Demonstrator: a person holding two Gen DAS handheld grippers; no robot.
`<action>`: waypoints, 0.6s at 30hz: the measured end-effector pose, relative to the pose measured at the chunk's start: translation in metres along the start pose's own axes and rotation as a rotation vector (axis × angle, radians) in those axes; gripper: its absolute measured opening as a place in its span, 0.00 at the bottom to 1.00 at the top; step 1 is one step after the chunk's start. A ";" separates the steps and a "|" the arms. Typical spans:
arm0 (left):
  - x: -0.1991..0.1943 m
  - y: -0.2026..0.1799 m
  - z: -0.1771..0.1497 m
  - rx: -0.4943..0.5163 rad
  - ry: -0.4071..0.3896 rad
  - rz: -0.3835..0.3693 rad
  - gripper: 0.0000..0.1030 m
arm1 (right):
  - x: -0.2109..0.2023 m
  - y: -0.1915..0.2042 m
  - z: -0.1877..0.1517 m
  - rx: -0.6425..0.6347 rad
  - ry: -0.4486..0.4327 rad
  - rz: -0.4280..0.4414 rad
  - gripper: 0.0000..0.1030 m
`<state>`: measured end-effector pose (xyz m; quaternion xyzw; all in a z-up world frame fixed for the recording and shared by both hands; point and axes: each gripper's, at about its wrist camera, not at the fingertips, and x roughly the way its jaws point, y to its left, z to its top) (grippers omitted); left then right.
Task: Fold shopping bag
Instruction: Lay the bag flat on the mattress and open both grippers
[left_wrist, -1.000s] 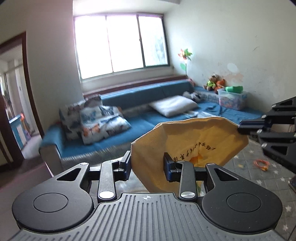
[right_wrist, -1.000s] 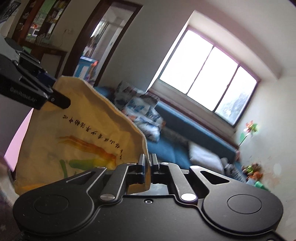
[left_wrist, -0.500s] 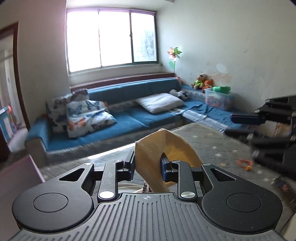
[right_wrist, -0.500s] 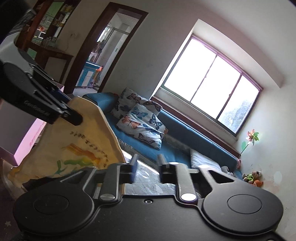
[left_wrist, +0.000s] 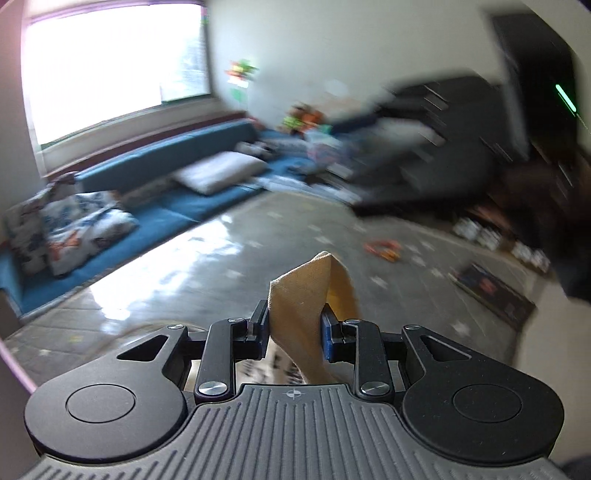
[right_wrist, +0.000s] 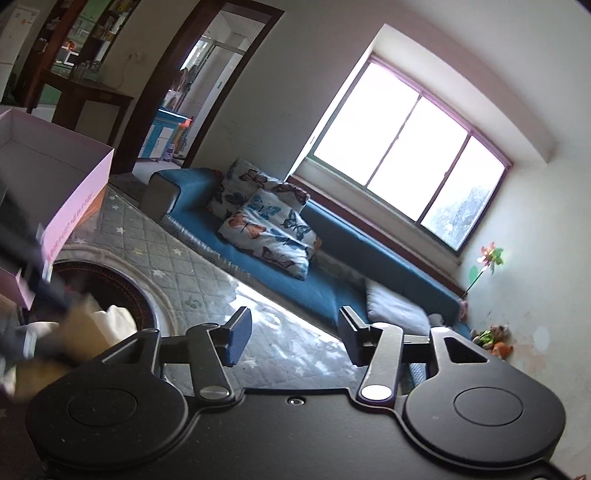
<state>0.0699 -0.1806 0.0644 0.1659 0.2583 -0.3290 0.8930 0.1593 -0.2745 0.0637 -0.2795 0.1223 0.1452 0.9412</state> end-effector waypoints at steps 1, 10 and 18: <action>0.001 -0.004 -0.006 0.010 0.015 -0.016 0.27 | 0.000 0.003 -0.001 -0.004 0.005 0.008 0.57; 0.007 -0.044 -0.064 0.100 0.153 -0.157 0.27 | 0.013 0.040 -0.029 -0.037 0.104 0.129 0.64; 0.001 -0.055 -0.098 0.140 0.234 -0.246 0.27 | 0.028 0.079 -0.060 -0.070 0.240 0.252 0.64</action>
